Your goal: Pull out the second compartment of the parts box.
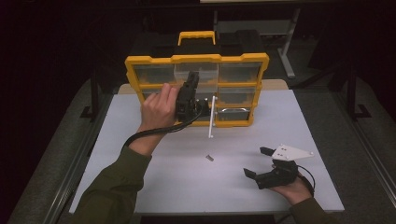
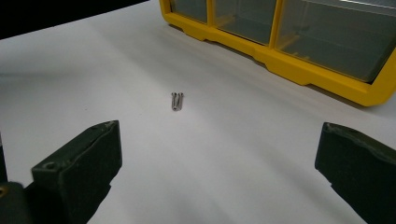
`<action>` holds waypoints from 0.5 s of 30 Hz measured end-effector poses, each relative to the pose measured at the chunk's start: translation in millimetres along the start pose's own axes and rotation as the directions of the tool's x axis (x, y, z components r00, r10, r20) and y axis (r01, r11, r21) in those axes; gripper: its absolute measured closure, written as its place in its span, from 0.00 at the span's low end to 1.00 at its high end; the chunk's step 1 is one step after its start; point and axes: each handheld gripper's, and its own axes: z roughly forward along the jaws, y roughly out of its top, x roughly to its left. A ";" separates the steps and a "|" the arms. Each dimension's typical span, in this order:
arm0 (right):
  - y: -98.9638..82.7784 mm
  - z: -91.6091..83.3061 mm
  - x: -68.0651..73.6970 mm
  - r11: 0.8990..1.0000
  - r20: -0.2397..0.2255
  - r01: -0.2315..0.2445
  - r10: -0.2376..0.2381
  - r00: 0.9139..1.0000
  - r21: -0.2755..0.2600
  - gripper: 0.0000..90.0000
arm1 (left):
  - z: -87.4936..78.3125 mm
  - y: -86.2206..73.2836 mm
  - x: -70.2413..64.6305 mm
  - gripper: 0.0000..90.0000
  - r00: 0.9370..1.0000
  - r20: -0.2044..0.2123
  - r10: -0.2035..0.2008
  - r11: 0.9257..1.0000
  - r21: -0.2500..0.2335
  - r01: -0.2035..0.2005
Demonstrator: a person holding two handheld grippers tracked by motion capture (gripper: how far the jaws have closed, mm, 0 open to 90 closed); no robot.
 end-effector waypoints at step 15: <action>0.0 0.2 0.0 1.000 0.000 0.000 0.000 1.000 0.001 0.00 | -14.8 1.7 0.3 0.90 1.000 -0.007 -0.003 1.000 -0.016 0.003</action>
